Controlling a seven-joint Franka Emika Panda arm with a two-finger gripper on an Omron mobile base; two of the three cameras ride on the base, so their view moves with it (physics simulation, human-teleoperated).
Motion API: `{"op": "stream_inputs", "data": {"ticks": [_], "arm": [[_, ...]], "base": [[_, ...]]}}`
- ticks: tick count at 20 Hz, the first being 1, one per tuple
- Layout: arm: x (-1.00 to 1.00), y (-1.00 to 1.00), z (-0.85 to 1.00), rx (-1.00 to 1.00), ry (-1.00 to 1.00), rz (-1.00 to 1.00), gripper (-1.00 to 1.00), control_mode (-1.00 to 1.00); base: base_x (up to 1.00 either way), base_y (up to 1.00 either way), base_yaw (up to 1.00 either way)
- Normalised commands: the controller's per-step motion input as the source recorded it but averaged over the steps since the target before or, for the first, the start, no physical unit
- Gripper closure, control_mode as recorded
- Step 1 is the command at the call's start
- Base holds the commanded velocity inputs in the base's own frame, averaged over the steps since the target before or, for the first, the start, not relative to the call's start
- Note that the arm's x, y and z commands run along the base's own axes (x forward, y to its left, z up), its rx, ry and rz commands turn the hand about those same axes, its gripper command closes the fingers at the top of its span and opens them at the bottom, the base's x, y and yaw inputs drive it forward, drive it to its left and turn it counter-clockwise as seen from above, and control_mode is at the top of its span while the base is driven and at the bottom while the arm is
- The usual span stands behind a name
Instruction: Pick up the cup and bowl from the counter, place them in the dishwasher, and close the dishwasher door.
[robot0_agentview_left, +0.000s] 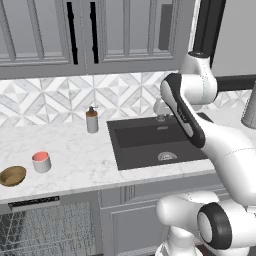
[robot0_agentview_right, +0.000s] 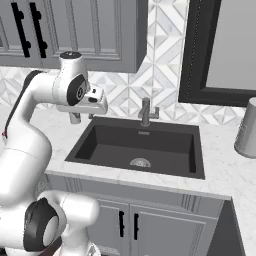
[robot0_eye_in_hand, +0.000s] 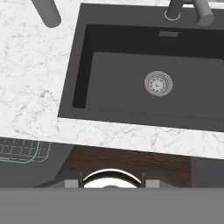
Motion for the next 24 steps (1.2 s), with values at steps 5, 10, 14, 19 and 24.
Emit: {"op": "stream_inputs", "data": {"ticks": [5,10,14,19,24], "arm": [[-0.39,0.0,0.0,0.0,-0.01,0.0,-1.0,-1.0],[-0.83,0.0,0.0,0.01,-0.08,0.0,-1.0,-1.0],[-0.74,0.0,-0.08,0.02,-0.02,0.0,-1.0,-1.0],[-0.36,0.04,-0.15,0.0,-0.02,0.0,-1.0,-1.0],[0.0,0.0,0.0,0.0,0.0,0.0,-1.0,1.0]], "base": [[0.0,0.0,0.0],[0.0,0.0,0.0],[0.0,0.0,0.0],[0.0,0.0,0.0],[-0.16,-0.06,0.05]]}}
